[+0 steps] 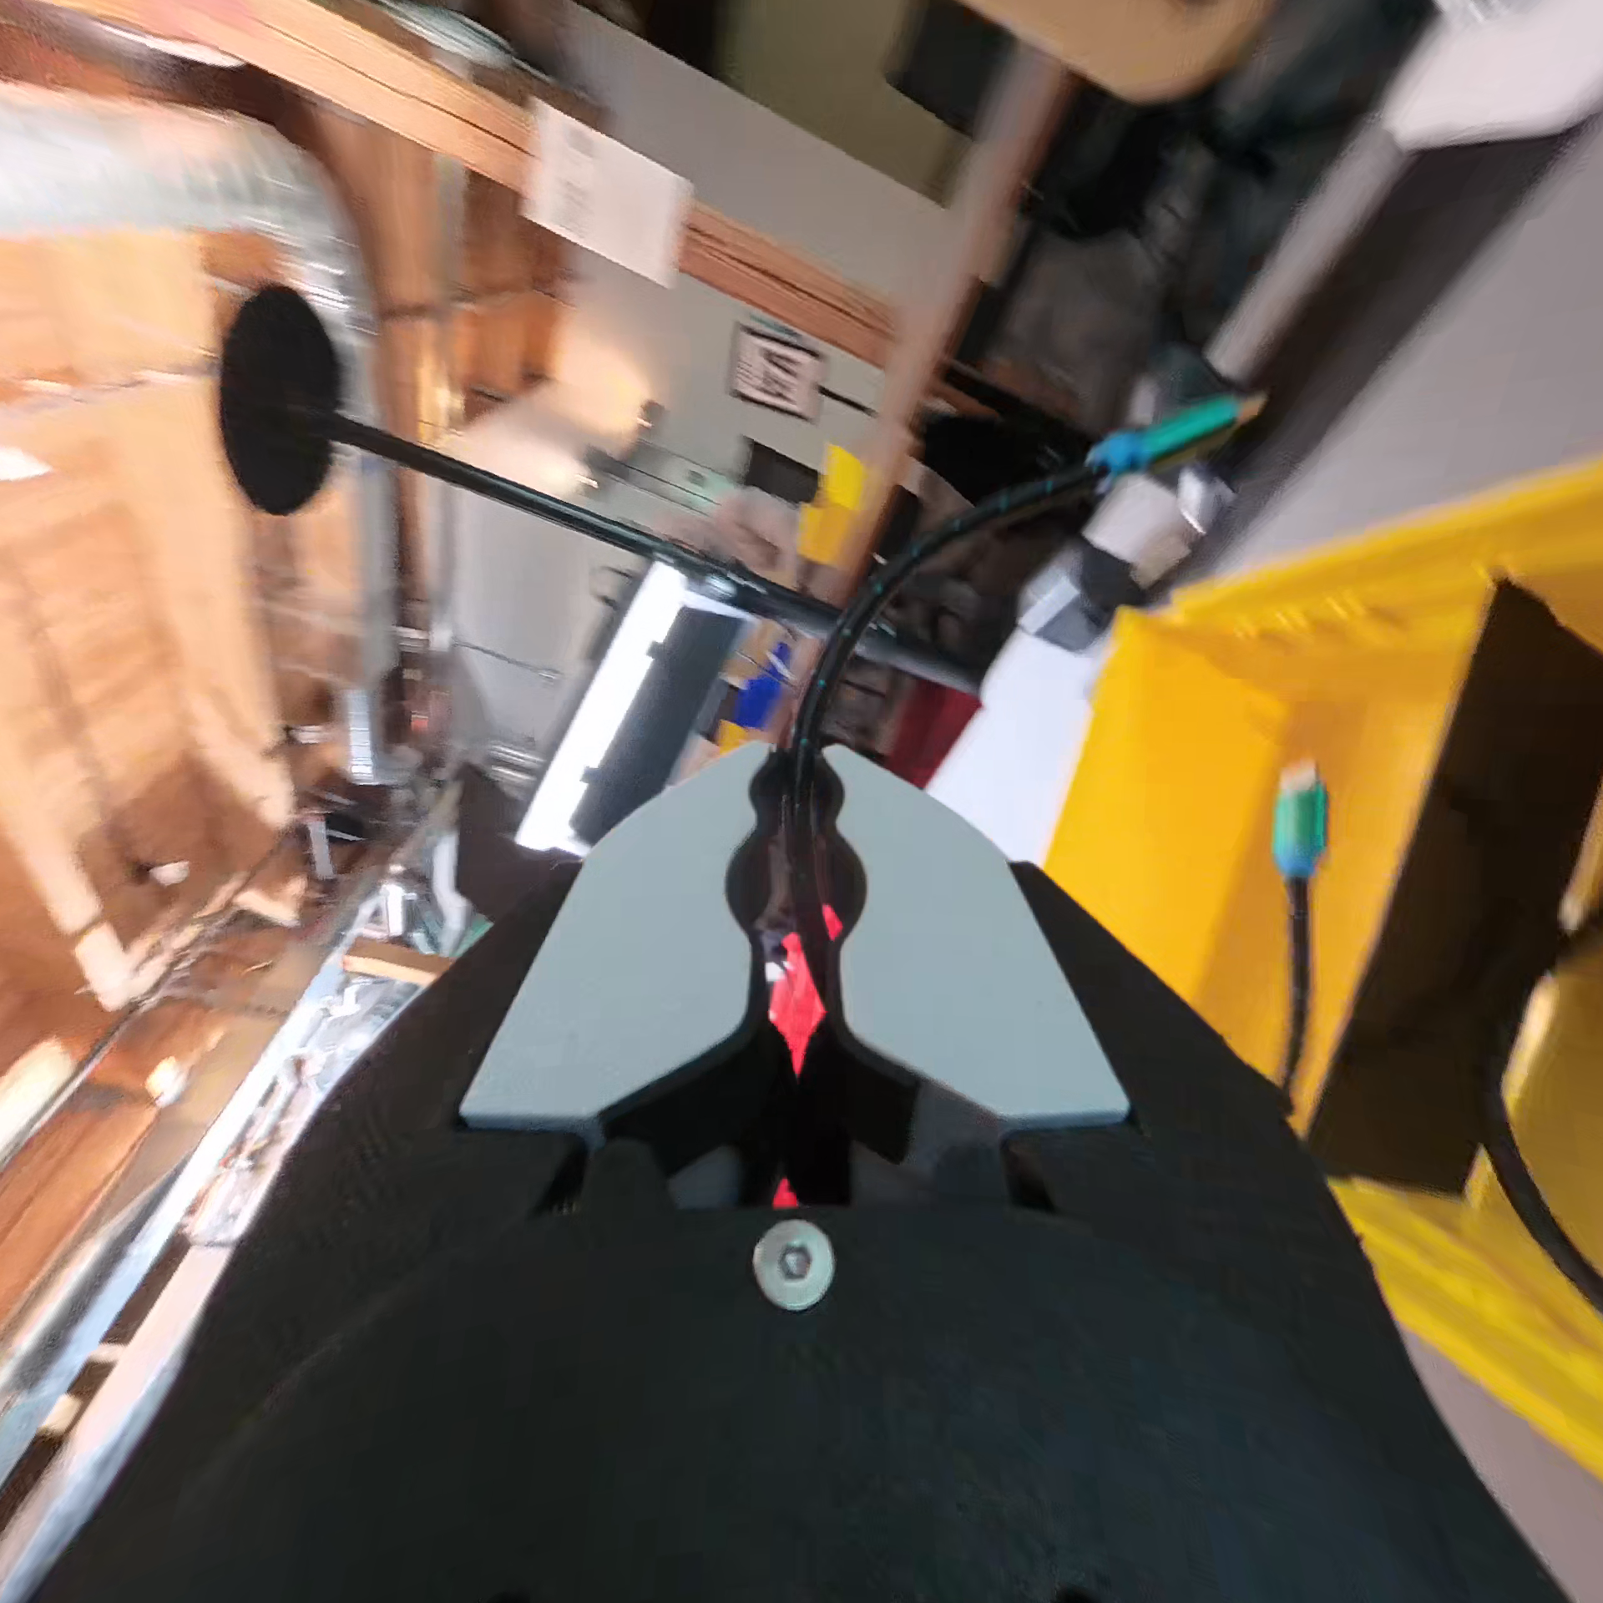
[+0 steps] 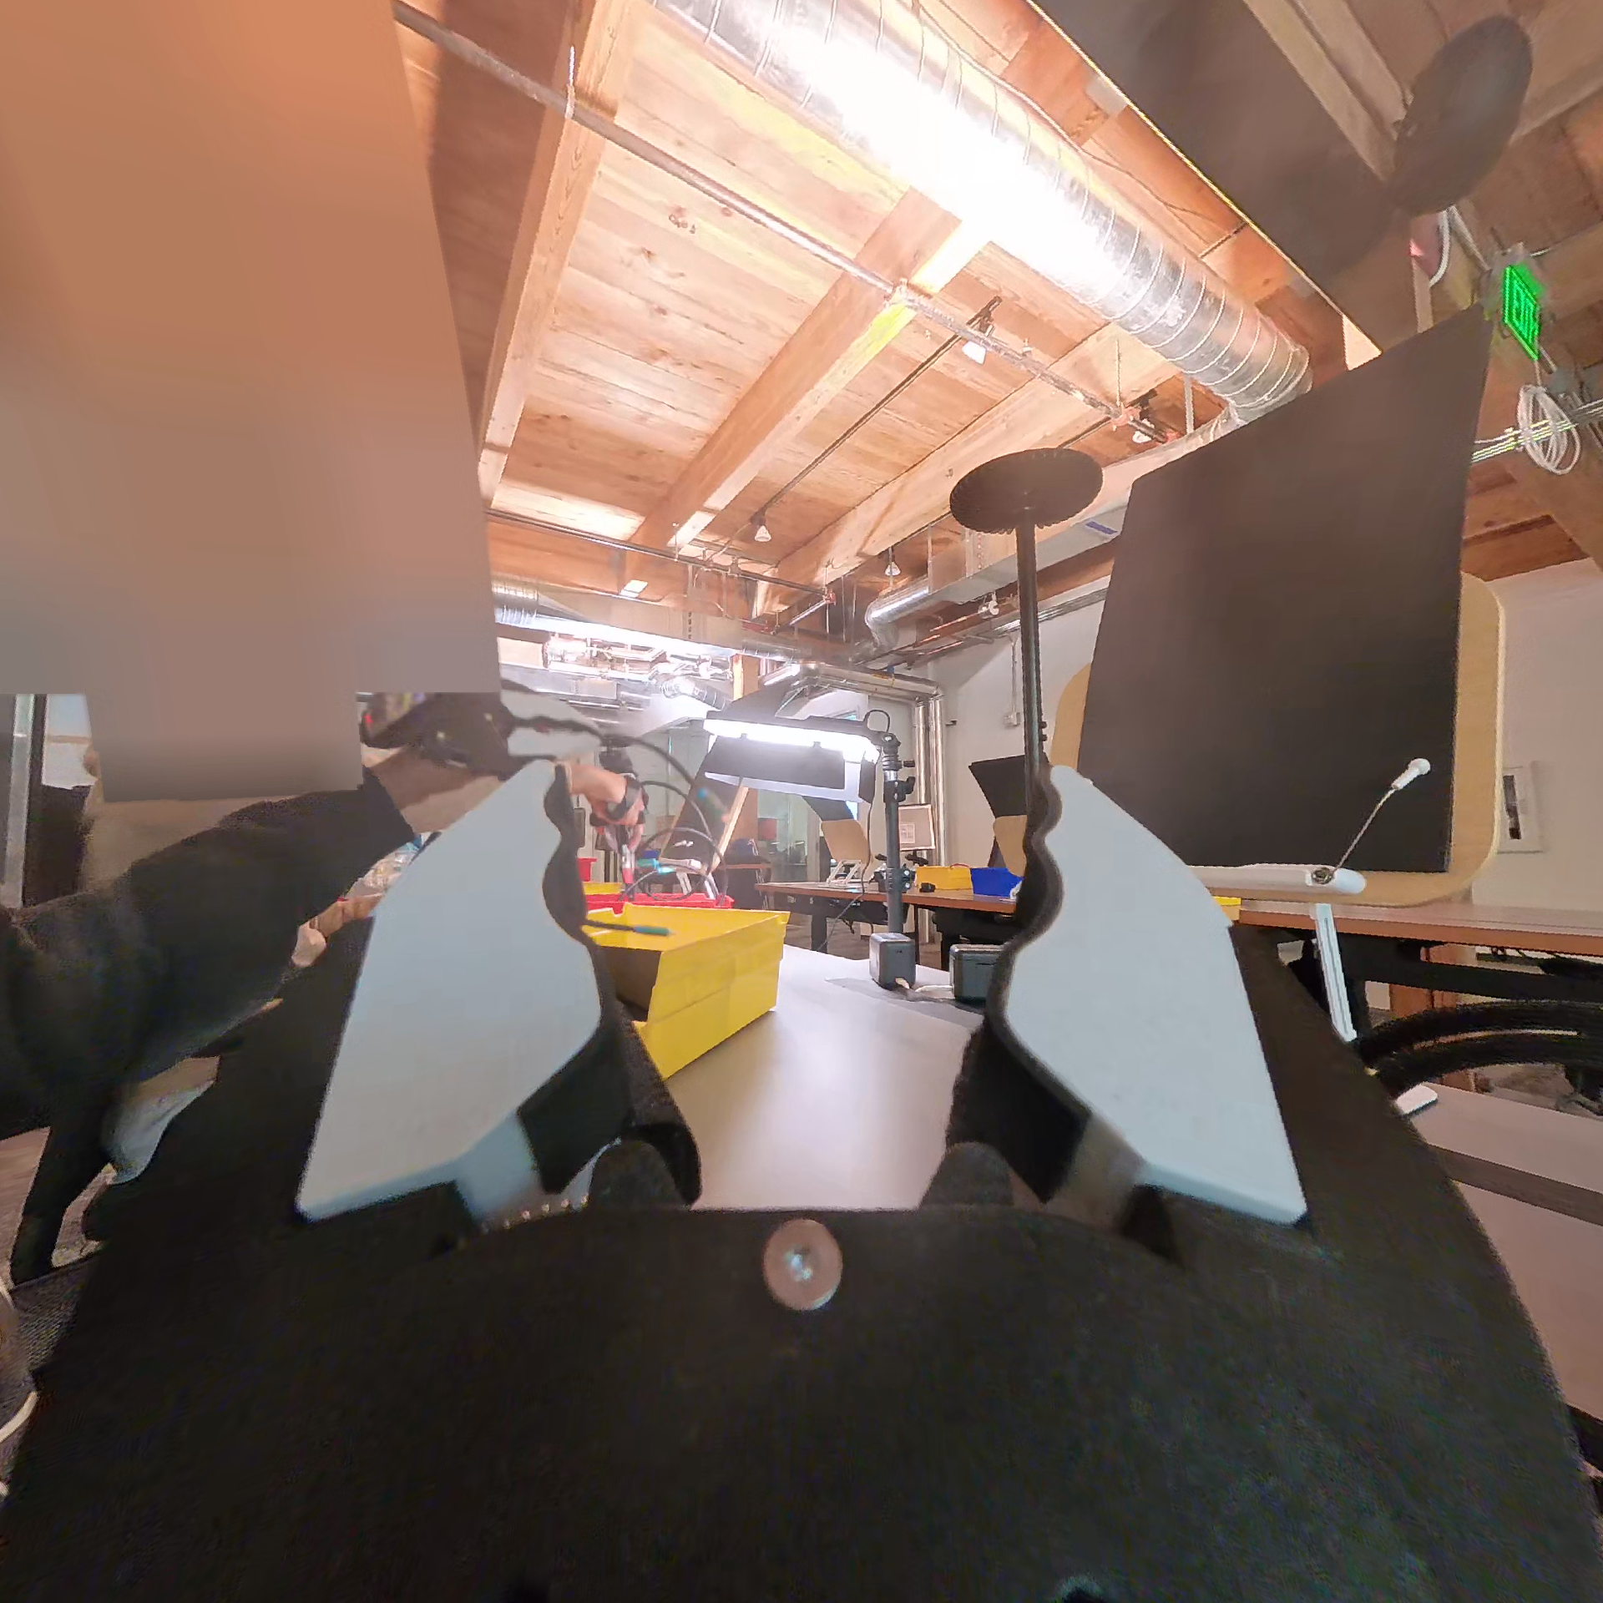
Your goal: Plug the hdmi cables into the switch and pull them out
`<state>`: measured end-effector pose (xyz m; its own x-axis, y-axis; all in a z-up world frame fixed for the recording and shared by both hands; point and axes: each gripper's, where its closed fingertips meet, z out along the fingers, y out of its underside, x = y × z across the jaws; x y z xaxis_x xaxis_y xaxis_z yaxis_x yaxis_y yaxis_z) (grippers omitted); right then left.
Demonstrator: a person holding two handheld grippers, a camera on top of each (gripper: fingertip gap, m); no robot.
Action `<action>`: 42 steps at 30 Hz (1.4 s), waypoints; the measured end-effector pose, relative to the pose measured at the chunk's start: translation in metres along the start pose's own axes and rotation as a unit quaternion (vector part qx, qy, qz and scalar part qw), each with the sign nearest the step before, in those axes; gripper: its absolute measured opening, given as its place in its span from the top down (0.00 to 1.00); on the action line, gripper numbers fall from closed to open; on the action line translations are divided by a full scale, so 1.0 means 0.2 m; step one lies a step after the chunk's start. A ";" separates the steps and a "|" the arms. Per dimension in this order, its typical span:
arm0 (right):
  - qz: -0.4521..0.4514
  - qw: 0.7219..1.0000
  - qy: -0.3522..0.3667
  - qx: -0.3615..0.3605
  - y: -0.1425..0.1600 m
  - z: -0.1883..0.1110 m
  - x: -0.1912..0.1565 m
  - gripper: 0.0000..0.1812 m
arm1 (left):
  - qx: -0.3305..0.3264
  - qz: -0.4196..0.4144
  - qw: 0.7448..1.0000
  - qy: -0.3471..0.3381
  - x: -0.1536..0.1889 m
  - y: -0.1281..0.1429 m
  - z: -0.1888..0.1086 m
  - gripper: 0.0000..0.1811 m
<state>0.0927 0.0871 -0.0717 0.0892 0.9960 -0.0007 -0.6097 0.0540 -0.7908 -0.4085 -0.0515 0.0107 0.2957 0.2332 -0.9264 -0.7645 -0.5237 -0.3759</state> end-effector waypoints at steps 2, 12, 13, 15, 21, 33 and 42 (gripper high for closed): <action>-0.005 1.000 -0.001 -0.004 0.01 0.00 0.00 0.45 | 0.037 0.002 0.998 -0.056 -0.06 -0.14 -0.10 0.97; -0.136 0.989 -0.026 -0.060 0.10 0.02 -0.11 0.50 | 0.295 -0.099 0.944 -0.113 0.25 -0.92 -0.66 0.97; -0.166 0.984 -0.027 -0.065 0.11 0.02 -0.13 0.50 | 0.316 -0.121 0.937 -0.086 0.35 -0.98 -0.69 0.97; -0.238 0.969 -0.022 -0.069 0.13 0.02 -0.15 0.52 | 0.348 -0.157 0.924 -0.035 0.53 -1.07 -0.73 0.97; -0.412 0.910 -0.023 -0.034 0.09 0.00 -0.26 0.61 | 0.419 -0.257 0.865 0.099 0.84 -1.20 -0.82 0.97; -0.590 0.795 -0.103 -0.099 0.34 0.03 -0.42 0.80 | 0.463 -0.315 0.800 0.215 1.02 -1.18 -0.90 0.97; -0.593 0.794 -0.096 -0.091 0.32 0.02 -0.42 0.93 | 0.469 -0.304 0.793 0.242 1.06 -1.18 -0.92 0.97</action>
<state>0.0442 0.0063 -0.1197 0.3826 0.2446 0.8910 -0.0603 0.9689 -0.2401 -0.0603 -0.0287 -0.1012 0.7841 -0.2523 -0.5671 -0.4195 0.4578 -0.7838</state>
